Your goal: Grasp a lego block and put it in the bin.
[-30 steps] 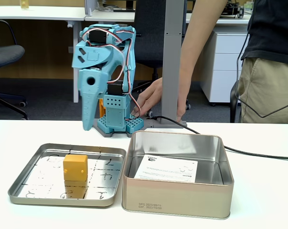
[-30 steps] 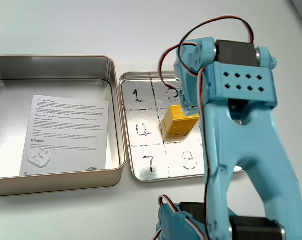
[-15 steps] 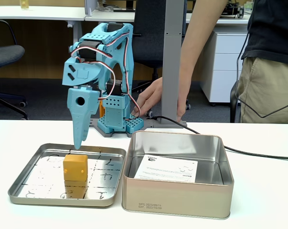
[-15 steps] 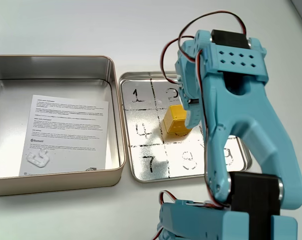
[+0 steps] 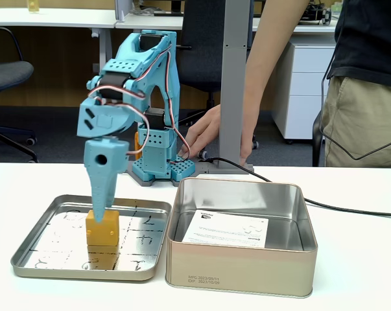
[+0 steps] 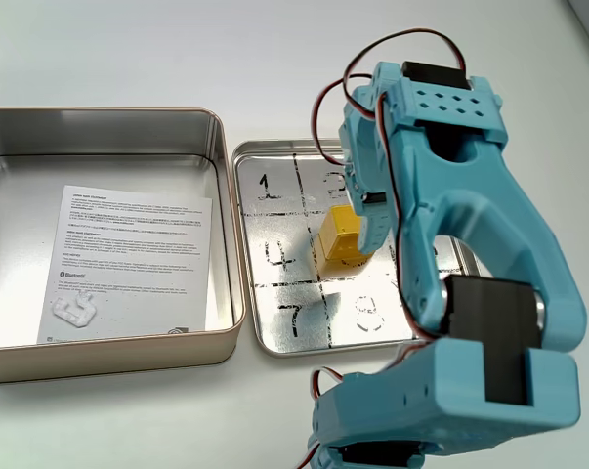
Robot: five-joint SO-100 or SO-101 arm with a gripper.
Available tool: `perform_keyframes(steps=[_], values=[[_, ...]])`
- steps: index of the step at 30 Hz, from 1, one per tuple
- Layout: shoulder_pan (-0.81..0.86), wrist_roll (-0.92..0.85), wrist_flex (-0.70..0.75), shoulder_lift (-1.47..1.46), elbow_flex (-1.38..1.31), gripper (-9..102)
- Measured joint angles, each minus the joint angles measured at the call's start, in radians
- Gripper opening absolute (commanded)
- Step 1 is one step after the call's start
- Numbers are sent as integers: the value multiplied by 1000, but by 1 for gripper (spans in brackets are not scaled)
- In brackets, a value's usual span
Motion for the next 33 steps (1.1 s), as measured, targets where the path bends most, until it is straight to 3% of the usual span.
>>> perform_keyframes(steps=[18,33], values=[[18,0,-71,-120,0,28],[43,0,-55,-146,0,6]])
